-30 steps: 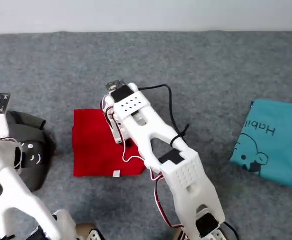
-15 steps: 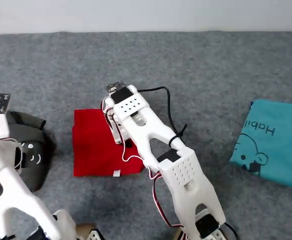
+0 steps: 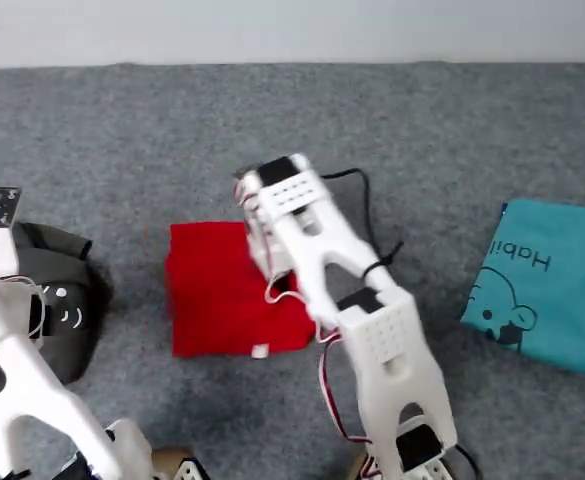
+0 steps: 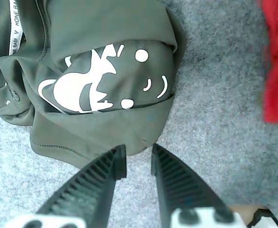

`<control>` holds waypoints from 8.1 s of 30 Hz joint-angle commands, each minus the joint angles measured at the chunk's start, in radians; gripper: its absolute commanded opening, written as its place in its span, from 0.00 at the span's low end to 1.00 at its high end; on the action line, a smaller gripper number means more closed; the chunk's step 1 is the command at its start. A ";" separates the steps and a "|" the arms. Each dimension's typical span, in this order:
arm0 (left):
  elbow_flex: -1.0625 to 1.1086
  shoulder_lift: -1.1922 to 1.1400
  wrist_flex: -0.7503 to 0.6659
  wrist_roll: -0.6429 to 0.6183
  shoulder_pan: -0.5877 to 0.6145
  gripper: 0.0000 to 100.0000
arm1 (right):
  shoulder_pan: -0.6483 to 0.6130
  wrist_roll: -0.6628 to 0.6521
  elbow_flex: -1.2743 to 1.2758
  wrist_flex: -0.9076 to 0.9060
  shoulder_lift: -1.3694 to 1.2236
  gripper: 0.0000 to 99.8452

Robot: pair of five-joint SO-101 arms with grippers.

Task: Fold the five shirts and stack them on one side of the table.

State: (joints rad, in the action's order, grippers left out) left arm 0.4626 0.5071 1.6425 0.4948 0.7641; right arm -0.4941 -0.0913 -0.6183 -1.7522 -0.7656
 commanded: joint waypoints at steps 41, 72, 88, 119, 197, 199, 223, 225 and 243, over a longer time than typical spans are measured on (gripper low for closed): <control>-0.030 0.029 0.011 0.006 0.002 0.09 | 0.275 -0.772 -0.021 0.501 0.213 0.20; -0.030 0.029 0.025 0.006 0.000 0.09 | 0.246 0.615 -0.018 0.131 0.389 0.27; -0.030 0.026 0.021 0.008 0.000 0.09 | 0.209 0.799 -0.021 0.308 0.097 0.38; -0.031 0.028 0.021 0.008 0.002 0.09 | 0.217 0.747 -0.021 0.292 -0.111 0.12; -0.036 0.028 -0.017 0.003 -0.129 0.09 | 1.018 -0.336 0.104 -0.018 0.657 0.01; -0.035 0.028 -0.017 0.003 -0.129 0.09 | 1.049 -0.356 0.104 0.013 0.613 0.01; -0.033 0.028 -0.011 0.003 -0.129 0.09 | 1.098 -0.382 -0.149 -0.045 0.572 0.09; -0.035 0.028 -0.011 0.005 -0.129 0.09 | 1.078 -0.384 -0.144 -0.045 0.591 0.00; -0.030 0.028 -0.011 0.006 -0.130 0.09 | 0.990 -0.377 0.600 0.091 0.680 0.01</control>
State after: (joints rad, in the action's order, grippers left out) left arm 0.4626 0.5071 1.6487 0.4948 0.6414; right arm 0.5186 -0.4810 -0.0875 -1.7231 -0.0967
